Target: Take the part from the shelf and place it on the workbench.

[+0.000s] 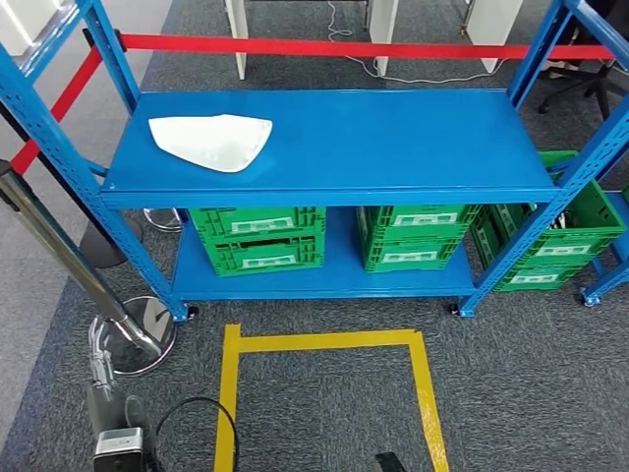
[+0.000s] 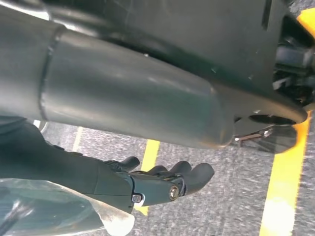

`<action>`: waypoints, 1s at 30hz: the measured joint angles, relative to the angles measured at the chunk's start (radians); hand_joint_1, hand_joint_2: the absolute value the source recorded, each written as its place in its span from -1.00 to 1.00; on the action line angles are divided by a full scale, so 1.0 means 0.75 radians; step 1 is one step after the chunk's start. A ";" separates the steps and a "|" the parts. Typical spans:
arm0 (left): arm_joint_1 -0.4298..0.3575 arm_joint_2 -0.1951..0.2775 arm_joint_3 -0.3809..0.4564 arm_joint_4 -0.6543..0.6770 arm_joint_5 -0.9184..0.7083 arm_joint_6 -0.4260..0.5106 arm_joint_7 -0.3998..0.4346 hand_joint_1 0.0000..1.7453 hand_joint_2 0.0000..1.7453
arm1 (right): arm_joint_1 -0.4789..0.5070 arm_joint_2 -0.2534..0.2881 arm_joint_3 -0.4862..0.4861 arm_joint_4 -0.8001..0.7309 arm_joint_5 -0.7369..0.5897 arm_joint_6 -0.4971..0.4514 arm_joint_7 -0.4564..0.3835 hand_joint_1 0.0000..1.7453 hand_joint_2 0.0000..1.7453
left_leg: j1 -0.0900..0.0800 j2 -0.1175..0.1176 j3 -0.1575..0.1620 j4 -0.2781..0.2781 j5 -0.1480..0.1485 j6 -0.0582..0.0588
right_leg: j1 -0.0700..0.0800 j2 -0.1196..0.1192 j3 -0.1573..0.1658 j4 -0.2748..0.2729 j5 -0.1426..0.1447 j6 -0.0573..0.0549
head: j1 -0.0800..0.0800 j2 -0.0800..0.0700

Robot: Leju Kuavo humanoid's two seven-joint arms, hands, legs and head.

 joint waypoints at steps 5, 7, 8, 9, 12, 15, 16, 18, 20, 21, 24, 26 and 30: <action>0.001 0.014 -0.028 -0.021 -0.002 0.010 0.005 -1.00 -1.00 | 0.001 0.001 -0.004 0.000 0.008 0.005 -0.001 -1.00 -1.00 | 0.006 0.004 -0.070 0.162 -0.085 -0.037 | -0.014 -0.003 0.035 -0.026 -0.012 -0.025 | -0.008 0.000; 0.004 0.023 -0.040 -0.023 0.001 0.012 0.011 -1.00 -1.00 | -0.001 0.001 -0.005 0.000 0.013 0.007 0.000 -1.00 -1.00 | 0.011 0.005 -0.163 0.324 -0.129 -0.045 | -0.014 -0.003 0.052 -0.027 -0.024 -0.030 | -0.010 0.000; 0.005 0.027 -0.045 -0.023 0.003 0.013 0.014 -1.00 -1.00 | 0.000 0.001 -0.006 0.000 0.016 0.008 0.000 -1.00 -1.00 | 0.013 0.005 -0.190 0.357 -0.118 -0.047 | -0.014 -0.002 0.061 -0.027 -0.032 -0.030 | -0.010 0.000; 0.006 0.030 -0.050 -0.023 0.005 0.015 0.017 -1.00 -1.00 | 0.001 0.001 -0.007 0.000 0.018 0.008 0.001 -1.00 -1.00 | 0.014 0.005 -0.195 0.340 -0.082 -0.046 | -0.014 -0.001 0.073 -0.027 -0.040 -0.029 | -0.010 0.000; 0.005 0.039 -0.059 -0.023 0.011 0.012 0.030 -1.00 -1.00 | 0.001 0.001 -0.009 0.000 0.021 0.010 0.004 -1.00 -1.00 | 0.013 0.005 -0.120 0.126 0.065 -0.035 | -0.013 0.004 0.101 -0.027 -0.067 -0.015 | -0.010 0.000; 0.003 0.044 -0.065 -0.023 0.014 0.007 0.037 -1.00 -1.00 | -0.003 0.001 -0.010 0.001 0.022 0.013 0.006 -1.00 -1.00 | 0.005 0.006 -0.082 0.043 0.074 -0.026 | -0.007 0.006 0.106 -0.025 -0.082 0.000 | -0.013 0.000; 0.003 0.044 -0.065 -0.023 0.014 0.007 0.037 -1.00 -1.00 | -0.003 0.001 -0.010 0.001 0.022 0.013 0.006 -1.00 -1.00 | 0.005 0.006 -0.081 0.040 0.073 -0.026 | -0.007 0.006 0.106 -0.024 -0.082 0.000 | -0.013 0.000; 0.003 0.044 -0.065 -0.023 0.014 0.007 0.037 -1.00 -1.00 | -0.003 0.001 -0.010 0.001 0.022 0.013 0.006 -1.00 -1.00 | 0.005 0.006 -0.081 0.040 0.073 -0.026 | -0.007 0.006 0.106 -0.024 -0.082 0.000 | -0.013 0.000; 0.003 0.044 -0.065 -0.023 0.014 0.007 0.037 -1.00 -1.00 | -0.003 0.001 -0.010 0.001 0.022 0.013 0.006 -1.00 -1.00 | 0.005 0.006 -0.079 0.037 0.072 -0.025 | -0.007 0.006 0.106 -0.024 -0.082 0.000 | -0.014 0.000; 0.003 0.045 -0.068 -0.023 0.014 0.006 0.039 -1.00 -1.00 | -0.003 0.001 -0.010 0.001 0.022 0.013 0.006 -1.00 -1.00 | 0.005 0.006 -0.079 0.035 0.068 -0.021 | -0.007 0.004 0.105 -0.027 -0.082 0.002 | -0.012 0.000; 0.001 0.052 -0.092 -0.023 0.013 -0.002 0.045 -1.00 -1.00 | -0.004 0.001 -0.010 0.001 0.022 0.021 0.005 -1.00 -1.00 | 0.007 0.006 -0.067 0.017 0.057 0.008 | -0.010 -0.003 0.052 0.063 -0.130 0.019 | -0.002 0.000; -0.001 0.058 -0.113 -0.022 0.012 0.001 0.049 -1.00 -1.00 | -0.001 0.001 -0.013 0.001 0.010 0.031 -0.012 -1.00 -1.00 | 0.008 0.004 -0.031 0.002 0.036 0.030 | -0.010 -0.003 -0.054 0.188 -0.124 0.025 | 0.005 0.000; 0.000 0.064 -0.129 -0.022 0.020 0.013 0.058 -1.00 -1.00 | 0.000 0.001 -0.030 0.002 -0.020 0.031 -0.036 -1.00 -1.00 | 0.002 0.002 0.012 0.004 -0.008 0.016 | 0.000 -0.002 -0.019 0.015 0.017 0.004 | 0.004 0.000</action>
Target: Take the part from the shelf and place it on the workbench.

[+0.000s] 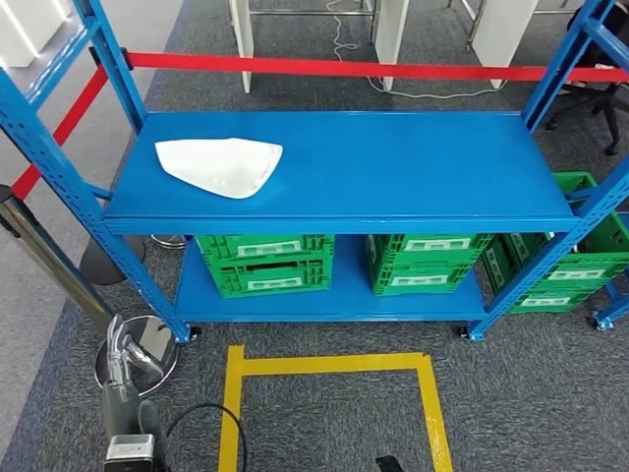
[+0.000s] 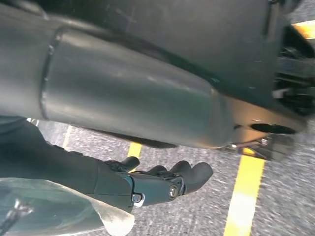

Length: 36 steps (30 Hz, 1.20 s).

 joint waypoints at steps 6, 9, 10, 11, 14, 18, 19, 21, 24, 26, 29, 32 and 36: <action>0.000 0.009 -0.011 -0.001 0.006 0.005 0.006 -1.00 -1.00 | 0.001 0.002 -0.017 0.001 -0.006 -0.005 -0.004 -1.00 -1.00 | 0.003 0.003 -0.033 0.100 -0.068 -0.044 | -0.011 0.001 0.045 -0.041 -0.015 -0.028 | -0.008 0.000; 0.004 0.016 -0.017 0.000 0.009 0.007 0.008 -1.00 -1.00 | 0.000 0.002 -0.021 0.001 -0.007 -0.004 -0.005 -1.00 -1.00 | 0.012 0.004 -0.170 0.344 -0.143 -0.060 | -0.012 0.006 0.067 -0.042 -0.033 -0.037 | -0.010 0.000; 0.005 0.018 -0.019 0.000 0.010 0.007 0.008 -1.00 -1.00 | 0.001 0.002 -0.022 0.001 -0.007 -0.004 -0.005 -1.00 -1.00 | 0.014 0.004 -0.193 0.364 -0.126 -0.062 | -0.013 0.012 0.075 -0.042 -0.039 -0.037 | -0.010 0.000; 0.006 0.020 -0.021 0.000 0.010 0.007 0.009 -1.00 -1.00 | 0.001 0.002 -0.024 0.001 -0.007 -0.004 -0.005 -1.00 -1.00 | 0.015 0.003 -0.192 0.336 -0.083 -0.063 | -0.013 0.022 0.085 -0.042 -0.045 -0.035 | -0.010 0.000; 0.009 0.024 -0.023 0.000 0.010 0.008 0.010 -1.00 -1.00 | -0.003 0.003 -0.028 0.001 -0.007 -0.002 -0.004 -1.00 -1.00 | 0.021 -0.054 -0.109 0.103 0.064 -0.053 | -0.016 0.059 0.103 -0.041 -0.065 -0.020 | -0.009 0.000; 0.015 0.030 -0.024 0.000 0.015 0.010 0.012 -1.00 -1.00 | -0.006 0.004 -0.030 0.002 -0.005 0.001 -0.003 -1.00 -1.00 | 0.016 -0.075 -0.068 0.007 0.062 -0.029 | -0.027 0.101 0.092 -0.051 -0.069 0.018 | -0.007 0.000; 0.015 0.031 -0.025 0.000 0.016 0.011 0.012 -1.00 -1.00 | -0.004 0.004 -0.030 0.002 -0.004 0.001 -0.003 -1.00 -1.00 | 0.018 -0.067 -0.058 -0.005 0.062 -0.021 | -0.027 0.091 0.090 -0.048 -0.073 0.025 | -0.005 0.000; 0.014 0.031 -0.025 0.000 0.016 0.011 0.012 -1.00 -1.00 | -0.005 0.003 -0.031 0.002 -0.001 0.002 0.000 -1.00 -1.00 | 0.022 -0.045 -0.035 -0.025 0.060 -0.004 | -0.024 0.050 0.051 0.030 -0.114 0.035 | 0.003 0.000; 0.015 0.032 -0.026 0.000 0.018 0.010 0.012 -1.00 -1.00 | -0.008 0.003 -0.030 0.002 0.009 0.002 0.008 -1.00 -1.00 | 0.016 -0.020 -0.019 -0.028 0.045 0.009 | -0.021 0.013 -0.095 0.263 -0.193 0.042 | 0.010 0.000; 0.015 0.032 -0.026 0.000 0.018 0.010 0.012 -1.00 -1.00 | -0.003 0.003 -0.030 0.002 0.014 0.002 0.010 -1.00 -1.00 | 0.013 -0.016 -0.001 -0.027 0.030 0.010 | -0.020 0.012 -0.126 0.274 -0.146 0.041 | 0.011 0.000; 0.014 0.032 -0.026 0.000 0.019 0.010 0.012 -1.00 -1.00 | -0.001 0.003 -0.031 0.002 0.015 0.002 0.011 -1.00 -1.00 | 0.010 -0.015 0.036 -0.027 -0.001 0.000 | -0.014 0.010 -0.030 0.045 0.000 0.026 | 0.010 0.000; 0.014 0.033 -0.027 0.001 0.019 0.008 0.012 -1.00 -1.00 | -0.003 0.003 -0.031 0.002 0.015 0.002 0.011 -1.00 -1.00 | 0.007 -0.015 0.047 -0.031 -0.017 -0.020 | -0.003 0.012 0.020 -0.030 0.004 0.010 | 0.006 0.000; 0.011 0.034 -0.028 -0.001 0.018 0.010 0.012 -1.00 -1.00 | -0.001 0.004 -0.031 0.003 0.020 0.006 0.013 -1.00 -1.00 | 0.009 -0.003 0.037 0.020 -0.056 -0.048 | -0.014 0.008 0.048 -0.053 -0.004 -0.018 | -0.002 0.000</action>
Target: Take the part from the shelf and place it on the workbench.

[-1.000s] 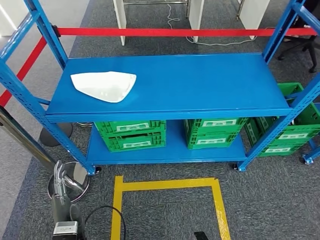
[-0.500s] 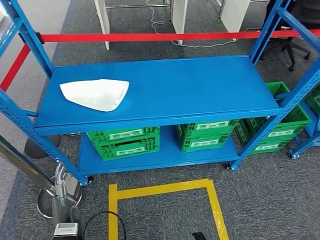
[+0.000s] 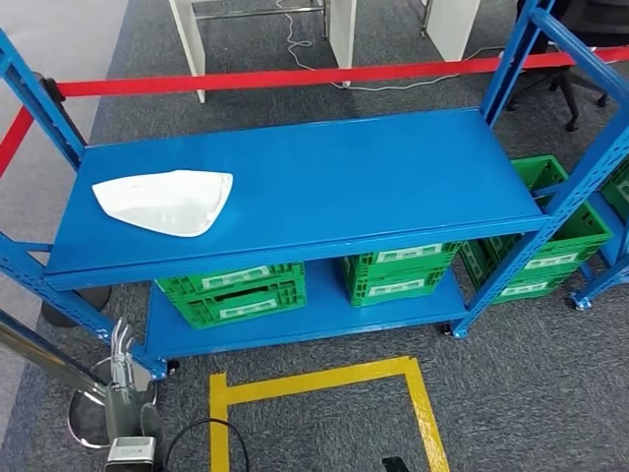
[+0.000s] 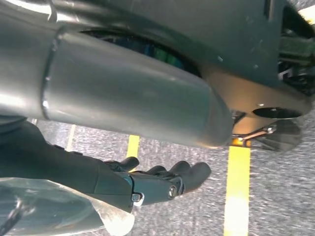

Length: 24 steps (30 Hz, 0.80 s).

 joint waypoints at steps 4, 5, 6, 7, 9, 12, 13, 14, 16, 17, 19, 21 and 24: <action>0.001 0.007 -0.002 0.000 -0.001 0.001 0.000 -1.00 -1.00 | 0.000 0.000 0.000 0.000 0.012 0.003 0.011 -1.00 -1.00 | 0.004 0.005 -0.196 0.320 -0.085 -0.016 | -0.002 -0.003 0.034 -0.006 -0.024 -0.014 | -0.006 0.000; 0.001 0.009 -0.003 0.000 -0.001 0.001 0.000 -1.00 -1.00 | 0.001 0.000 0.000 0.001 0.015 0.003 0.014 -1.00 -1.00 | 0.004 0.005 -0.219 0.330 -0.058 -0.016 | -0.002 -0.002 0.044 -0.006 -0.032 -0.014 | -0.005 0.000; 0.002 0.010 -0.004 0.000 0.000 0.001 0.000 -1.00 -1.00 | 0.002 0.000 0.000 0.001 0.018 0.003 0.017 -1.00 -1.00 | 0.005 0.005 -0.215 0.289 -0.007 -0.014 | -0.002 0.000 0.057 -0.006 -0.040 -0.012 | -0.006 0.000; 0.002 0.011 -0.005 0.000 0.000 0.001 0.000 -1.00 -1.00 | 0.002 0.000 0.000 0.001 0.020 0.003 0.019 -1.00 -1.00 | 0.005 0.005 -0.193 0.209 0.060 -0.010 | -0.002 0.002 0.070 -0.007 -0.050 -0.009 | -0.006 0.000; 0.001 0.014 -0.010 0.000 0.001 0.001 0.001 -1.00 -1.00 | 0.001 0.000 0.000 0.001 0.021 0.003 0.020 -1.00 -1.00 | 0.001 0.005 -0.137 0.056 0.135 0.000 | 0.003 0.006 0.083 -0.006 -0.070 0.004 | -0.007 0.000; 0.000 0.019 -0.022 0.000 0.002 0.002 0.003 -1.00 -1.00 | -0.001 0.000 0.000 0.002 0.022 0.004 0.021 -1.00 -1.00 | -0.006 0.004 -0.107 -0.013 0.127 0.021 | 0.005 0.004 0.087 -0.017 -0.084 0.030 | -0.005 0.000; 0.001 0.019 -0.025 0.000 0.002 0.003 0.003 -1.00 -1.00 | -0.002 0.000 0.000 0.002 0.022 0.005 0.021 -1.00 -1.00 | -0.004 0.004 -0.102 -0.018 0.128 0.028 | 0.003 0.002 0.091 -0.021 -0.087 0.036 | -0.003 0.000; 0.001 0.019 -0.028 -0.001 0.002 0.004 0.003 -1.00 -1.00 | -0.002 0.000 0.000 0.002 0.022 0.006 0.022 -1.00 -1.00 | -0.001 0.003 -0.095 -0.026 0.129 0.036 | 0.002 0.000 0.090 -0.012 -0.096 0.042 | -0.002 0.000; 0.000 0.019 -0.030 -0.001 0.001 0.004 0.003 -1.00 -1.00 | -0.004 0.000 0.000 0.001 0.022 0.010 0.022 -1.00 -1.00 | 0.005 0.006 -0.080 -0.040 0.128 0.050 | 0.001 -0.002 0.041 0.088 -0.144 0.051 | 0.003 0.000; -0.001 0.019 -0.031 -0.001 0.001 0.004 0.003 -1.00 -1.00 | -0.004 0.000 0.000 0.001 0.022 0.011 0.023 -1.00 -1.00 | 0.004 0.008 -0.077 -0.042 0.124 0.055 | 0.002 -0.003 -0.012 0.177 -0.178 0.054 | 0.005 0.000; 0.000 0.020 -0.032 -0.001 0.001 0.004 0.003 -1.00 -1.00 | -0.001 0.000 0.000 0.002 0.022 0.013 0.022 -1.00 -1.00 | 0.003 0.008 -0.067 -0.042 0.112 0.062 | 0.001 -0.003 -0.128 0.343 -0.213 0.058 | 0.007 0.000; 0.001 0.020 -0.032 -0.001 0.002 0.005 0.003 -1.00 -1.00 | 0.002 0.000 0.000 0.002 0.022 0.017 0.018 -1.00 -1.00 | 0.002 0.005 -0.044 -0.042 0.093 0.062 | 0.001 -0.003 -0.172 0.344 -0.146 0.056 | 0.009 0.000; 0.000 0.020 -0.033 -0.001 0.002 0.005 0.003 -1.00 -1.00 | 0.002 0.000 0.000 0.002 0.022 0.022 0.009 -1.00 -1.00 | 0.000 0.002 0.002 -0.042 0.054 0.050 | 0.005 -0.004 -0.095 0.105 0.022 0.041 | 0.009 0.000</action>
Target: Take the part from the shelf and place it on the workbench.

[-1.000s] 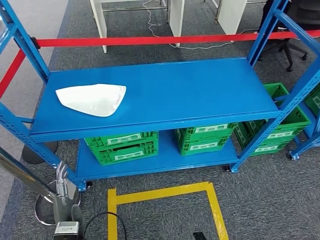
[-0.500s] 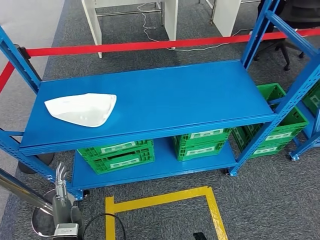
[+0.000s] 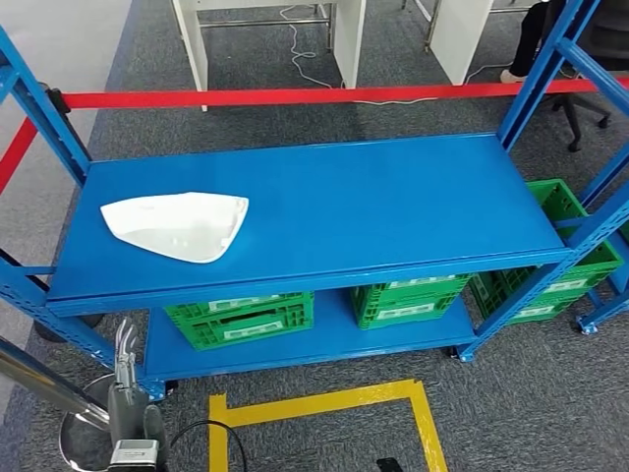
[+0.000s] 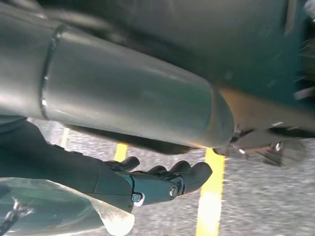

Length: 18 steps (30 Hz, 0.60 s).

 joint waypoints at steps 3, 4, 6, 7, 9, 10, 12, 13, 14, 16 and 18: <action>-0.002 0.000 -0.002 0.000 0.002 0.000 0.000 -1.00 -1.00 | -0.002 0.000 0.000 0.001 0.001 0.002 -0.002 -1.00 -1.00 | -0.006 0.000 0.014 -0.007 -0.020 -0.020 | 0.007 -0.001 0.043 -0.077 0.010 -0.019 | -0.004 0.000; -0.003 0.001 -0.003 -0.001 0.002 0.000 0.000 -1.00 -1.00 | -0.001 0.000 0.000 0.001 0.001 0.002 -0.005 -1.00 -1.00 | -0.005 0.002 0.019 -0.012 -0.024 -0.026 | 0.005 -0.001 0.046 -0.080 0.007 -0.025 | -0.005 0.000; -0.006 0.001 -0.004 -0.002 0.003 0.000 0.000 -1.00 -1.00 | 0.000 0.000 -0.001 0.001 0.002 0.002 -0.014 -1.00 -1.00 | -0.004 0.003 0.014 0.020 -0.047 -0.042 | 0.000 -0.001 0.061 -0.093 0.000 -0.040 | -0.007 0.000; -0.006 0.001 -0.005 -0.003 0.002 0.000 0.000 -1.00 -1.00 | -0.001 0.000 -0.001 0.001 0.002 0.003 -0.019 -1.00 -1.00 | -0.002 0.004 -0.011 0.075 -0.072 -0.050 | -0.004 -0.002 0.072 -0.098 -0.004 -0.048 | -0.009 0.000; -0.006 0.003 -0.005 -0.003 0.002 0.001 0.000 -1.00 -1.00 | -0.003 0.000 -0.001 0.001 0.004 0.004 -0.026 -1.00 -1.00 | 0.001 0.004 -0.115 0.260 -0.139 -0.061 | -0.004 -0.003 0.088 -0.100 -0.018 -0.059 | -0.010 0.000; -0.005 0.004 -0.005 -0.003 0.003 0.001 0.000 -1.00 -1.00 | -0.003 0.000 -0.001 0.001 0.005 0.004 -0.028 -1.00 -1.00 | 0.003 0.004 -0.168 0.342 -0.156 -0.064 | -0.004 -0.002 0.098 -0.100 -0.027 -0.060 | -0.010 0.000; -0.004 0.006 -0.005 -0.003 0.003 0.001 0.000 -1.00 -1.00 | 0.000 0.000 -0.001 0.001 0.009 0.004 -0.030 -1.00 -1.00 | 0.004 0.004 -0.221 0.378 -0.109 -0.065 | -0.004 0.000 0.124 -0.100 -0.046 -0.058 | -0.010 0.000; -0.004 0.007 -0.005 -0.003 0.002 0.001 0.000 -1.00 -1.00 | 0.001 0.001 -0.002 0.001 0.011 0.004 -0.030 -1.00 -1.00 | 0.004 0.005 -0.211 0.321 -0.047 -0.062 | -0.004 0.002 0.140 -0.100 -0.057 -0.056 | -0.010 0.000; -0.004 0.008 -0.005 -0.003 0.002 0.001 0.000 -1.00 -1.00 | 0.001 0.001 -0.002 0.001 0.012 0.004 -0.031 -1.00 -1.00 | 0.004 0.005 -0.188 0.235 0.020 -0.056 | -0.004 0.004 0.150 -0.101 -0.068 -0.053 | -0.010 0.000; -0.006 0.009 -0.006 -0.003 0.000 0.001 0.001 -1.00 -1.00 | -0.001 0.002 -0.002 0.002 0.013 0.004 -0.032 -1.00 -1.00 | -0.002 0.006 -0.141 0.094 0.088 -0.043 | -0.001 0.007 0.163 -0.101 -0.089 -0.038 | -0.010 0.000; -0.007 0.010 -0.007 -0.003 0.000 0.000 0.002 -1.00 -1.00 | -0.004 0.003 -0.003 0.002 0.012 0.004 -0.032 -1.00 -1.00 | -0.008 0.006 -0.121 0.041 0.078 -0.029 | 0.003 0.007 0.172 -0.104 -0.095 -0.018 | -0.009 0.000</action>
